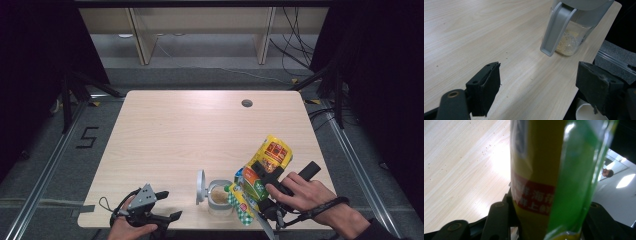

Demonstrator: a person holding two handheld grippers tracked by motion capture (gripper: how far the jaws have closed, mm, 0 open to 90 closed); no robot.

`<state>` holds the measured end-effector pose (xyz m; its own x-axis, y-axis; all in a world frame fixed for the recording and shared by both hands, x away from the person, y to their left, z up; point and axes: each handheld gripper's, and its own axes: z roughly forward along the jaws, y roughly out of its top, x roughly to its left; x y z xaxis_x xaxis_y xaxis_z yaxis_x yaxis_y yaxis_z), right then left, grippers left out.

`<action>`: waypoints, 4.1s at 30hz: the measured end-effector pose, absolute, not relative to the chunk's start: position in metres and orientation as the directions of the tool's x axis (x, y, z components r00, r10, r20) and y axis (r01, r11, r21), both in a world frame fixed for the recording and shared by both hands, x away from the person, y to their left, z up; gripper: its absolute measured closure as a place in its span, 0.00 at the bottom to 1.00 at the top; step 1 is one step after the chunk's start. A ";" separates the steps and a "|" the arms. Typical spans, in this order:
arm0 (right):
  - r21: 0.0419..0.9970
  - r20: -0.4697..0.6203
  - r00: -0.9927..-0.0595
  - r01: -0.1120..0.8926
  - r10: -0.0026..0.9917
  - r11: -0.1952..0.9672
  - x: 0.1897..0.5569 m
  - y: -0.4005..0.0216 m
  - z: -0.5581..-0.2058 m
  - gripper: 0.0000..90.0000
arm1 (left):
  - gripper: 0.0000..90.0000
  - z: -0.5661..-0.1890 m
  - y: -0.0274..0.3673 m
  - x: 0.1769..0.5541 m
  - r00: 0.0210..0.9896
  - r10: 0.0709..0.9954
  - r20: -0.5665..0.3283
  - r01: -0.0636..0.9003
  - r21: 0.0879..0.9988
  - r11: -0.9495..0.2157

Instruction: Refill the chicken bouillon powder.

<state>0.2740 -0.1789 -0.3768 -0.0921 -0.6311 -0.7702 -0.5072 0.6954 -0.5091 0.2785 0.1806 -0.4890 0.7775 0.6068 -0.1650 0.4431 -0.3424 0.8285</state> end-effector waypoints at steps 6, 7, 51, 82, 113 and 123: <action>-0.515 -0.765 -0.094 -0.506 -0.637 0.692 0.274 -0.180 -0.377 0.65 | 0.21 -0.489 0.181 0.279 0.778 0.607 -0.166 0.443 0.829 -0.342; -0.513 -0.767 -0.092 -0.507 -0.635 0.693 0.274 -0.180 -0.377 0.65 | 0.21 -0.489 0.181 0.279 0.777 0.607 -0.166 0.444 0.828 -0.342; -0.522 -0.762 -0.113 -0.476 -0.637 0.708 0.272 -0.180 -0.376 0.66 | 0.21 -0.489 0.180 0.278 0.775 0.610 -0.162 0.442 0.829 -0.342; -0.524 -0.762 -0.109 -0.474 -0.638 0.707 0.272 -0.180 -0.376 0.66 | 0.21 -0.489 0.181 0.278 0.778 0.606 -0.164 0.442 0.829 -0.342; -0.508 -0.756 -0.157 -0.473 -0.636 0.720 0.272 -0.179 -0.376 0.66 | 0.21 -0.489 0.181 0.279 0.777 0.608 -0.164 0.441 0.831 -0.340; -0.537 -0.753 -0.093 -0.484 -0.651 0.691 0.273 -0.178 -0.375 0.66 | 0.21 -0.489 0.181 0.279 0.777 0.608 -0.166 0.442 0.831 -0.338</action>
<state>0.2733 -0.1780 -0.3754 -0.0932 -0.6510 -0.7534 -0.4836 0.6910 -0.5372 0.2787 0.1808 -0.4895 0.7767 0.6077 -0.1656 0.4416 -0.3379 0.8312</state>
